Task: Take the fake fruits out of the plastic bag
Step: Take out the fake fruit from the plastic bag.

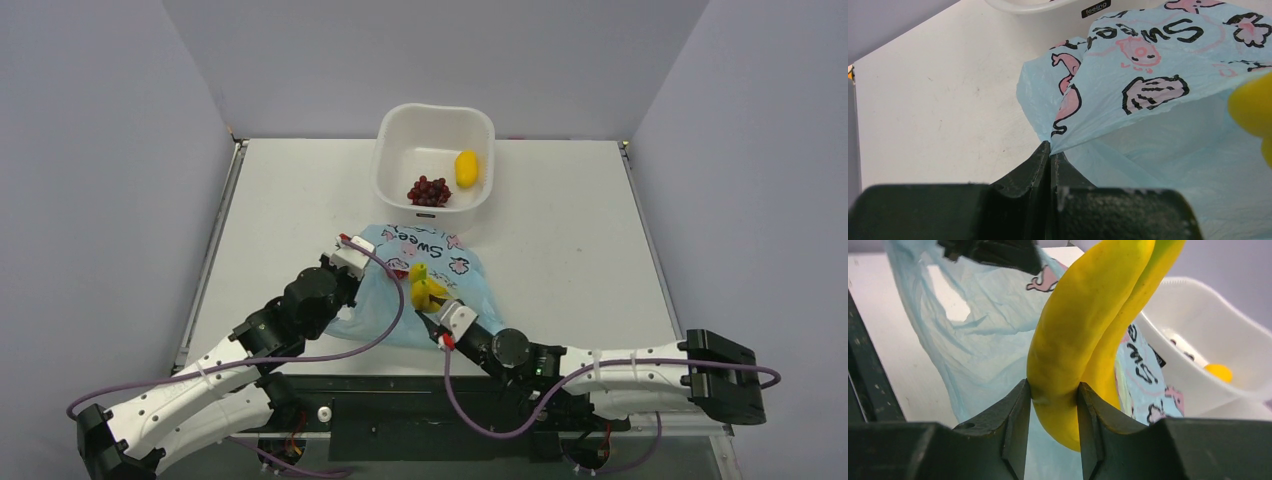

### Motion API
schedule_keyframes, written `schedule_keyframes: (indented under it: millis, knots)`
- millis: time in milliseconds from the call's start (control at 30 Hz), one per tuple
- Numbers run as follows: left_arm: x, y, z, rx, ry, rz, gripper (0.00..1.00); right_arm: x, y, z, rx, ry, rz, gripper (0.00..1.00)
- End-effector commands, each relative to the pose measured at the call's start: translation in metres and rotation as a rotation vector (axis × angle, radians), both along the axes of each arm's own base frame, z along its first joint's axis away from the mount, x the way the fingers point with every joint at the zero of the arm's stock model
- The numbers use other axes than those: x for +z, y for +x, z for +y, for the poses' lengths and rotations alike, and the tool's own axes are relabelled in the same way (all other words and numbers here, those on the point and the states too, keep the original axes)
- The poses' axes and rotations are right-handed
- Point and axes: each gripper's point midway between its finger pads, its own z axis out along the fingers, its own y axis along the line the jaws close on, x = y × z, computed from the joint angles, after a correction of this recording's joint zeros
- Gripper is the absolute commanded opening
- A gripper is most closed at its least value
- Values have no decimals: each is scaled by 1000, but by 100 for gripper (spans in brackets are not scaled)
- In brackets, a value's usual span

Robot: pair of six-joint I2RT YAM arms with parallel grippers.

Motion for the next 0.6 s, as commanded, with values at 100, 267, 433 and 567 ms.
schedule_keyframes:
  millis: [100, 267, 433, 567]
  knots:
    - [11, 5, -2, 11, -38, -34, 0, 49, 9, -24, -20, 471, 284, 0]
    - [10, 6, -2, 12, -31, -31, 0, 91, 17, -33, -9, 684, 438, 0]
    - [7, 6, -6, -5, -15, -21, 0, 146, 31, -36, -3, 912, 600, 0]
    - [4, 6, -12, -32, -11, -8, 0, 177, 53, -32, -35, 1005, 702, 0]
